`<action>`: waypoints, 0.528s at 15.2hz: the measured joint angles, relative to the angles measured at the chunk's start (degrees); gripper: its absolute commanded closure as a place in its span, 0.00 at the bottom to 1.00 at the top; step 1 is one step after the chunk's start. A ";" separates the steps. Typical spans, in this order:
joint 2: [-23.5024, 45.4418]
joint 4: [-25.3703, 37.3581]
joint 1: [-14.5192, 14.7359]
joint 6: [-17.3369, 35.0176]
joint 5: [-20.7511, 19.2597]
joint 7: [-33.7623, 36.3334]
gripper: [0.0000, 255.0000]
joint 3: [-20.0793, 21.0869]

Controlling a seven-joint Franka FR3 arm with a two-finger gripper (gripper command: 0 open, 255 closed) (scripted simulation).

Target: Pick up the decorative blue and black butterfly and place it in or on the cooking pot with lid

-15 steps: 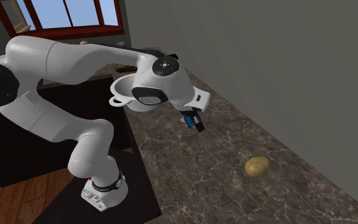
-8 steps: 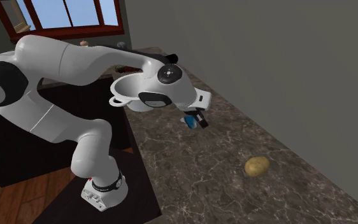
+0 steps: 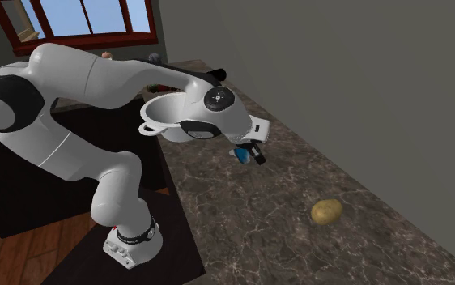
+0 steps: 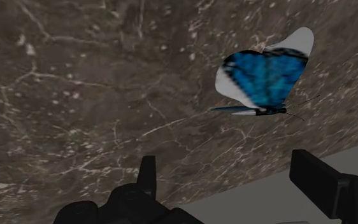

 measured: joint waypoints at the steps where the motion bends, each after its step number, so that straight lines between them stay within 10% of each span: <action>1: 0.01 0.00 0.00 0.01 0.01 0.00 0.00 0.00; 2: 0.02 0.00 0.01 0.02 0.01 -0.01 1.00 0.00; 8: 0.02 0.00 0.01 0.03 0.02 -0.01 1.00 0.00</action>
